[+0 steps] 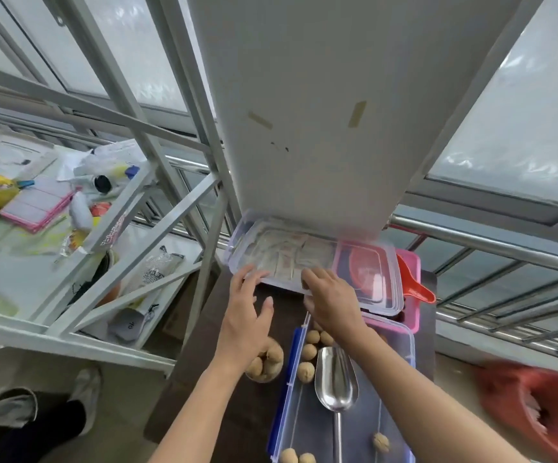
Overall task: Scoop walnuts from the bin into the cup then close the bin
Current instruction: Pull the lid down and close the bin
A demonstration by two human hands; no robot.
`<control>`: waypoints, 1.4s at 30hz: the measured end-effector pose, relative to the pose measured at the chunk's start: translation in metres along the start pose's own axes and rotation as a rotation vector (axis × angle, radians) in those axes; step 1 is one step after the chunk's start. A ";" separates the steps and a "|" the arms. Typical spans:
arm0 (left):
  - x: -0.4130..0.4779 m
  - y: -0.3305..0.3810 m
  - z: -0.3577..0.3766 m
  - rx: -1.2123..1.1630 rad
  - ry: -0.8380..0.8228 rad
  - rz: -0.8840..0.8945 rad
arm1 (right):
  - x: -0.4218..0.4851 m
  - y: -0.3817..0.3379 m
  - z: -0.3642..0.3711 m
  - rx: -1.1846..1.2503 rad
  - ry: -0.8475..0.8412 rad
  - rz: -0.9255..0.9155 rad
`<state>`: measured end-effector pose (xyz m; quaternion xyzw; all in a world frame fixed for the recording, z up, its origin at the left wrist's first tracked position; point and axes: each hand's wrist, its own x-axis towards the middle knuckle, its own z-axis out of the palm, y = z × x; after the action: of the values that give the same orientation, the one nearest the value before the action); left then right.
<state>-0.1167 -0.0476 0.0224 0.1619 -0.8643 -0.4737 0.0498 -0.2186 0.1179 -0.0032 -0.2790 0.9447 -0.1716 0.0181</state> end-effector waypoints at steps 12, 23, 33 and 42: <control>-0.083 0.110 0.044 -0.511 0.224 -0.024 | -0.148 0.000 -0.213 0.953 0.528 0.308; -0.157 -0.007 0.068 0.016 -0.063 -0.191 | -0.261 0.067 -0.005 0.749 0.109 0.912; -0.153 -0.053 0.108 0.270 -0.194 -0.300 | -0.264 0.073 0.041 0.493 0.029 0.873; -0.154 -0.070 0.104 0.056 -0.226 -0.368 | -0.264 0.067 0.049 0.611 0.022 0.997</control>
<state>0.0205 0.0508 -0.0826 0.2638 -0.8330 -0.4659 -0.1393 -0.0242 0.2962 -0.0876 0.2188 0.8697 -0.4099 0.1666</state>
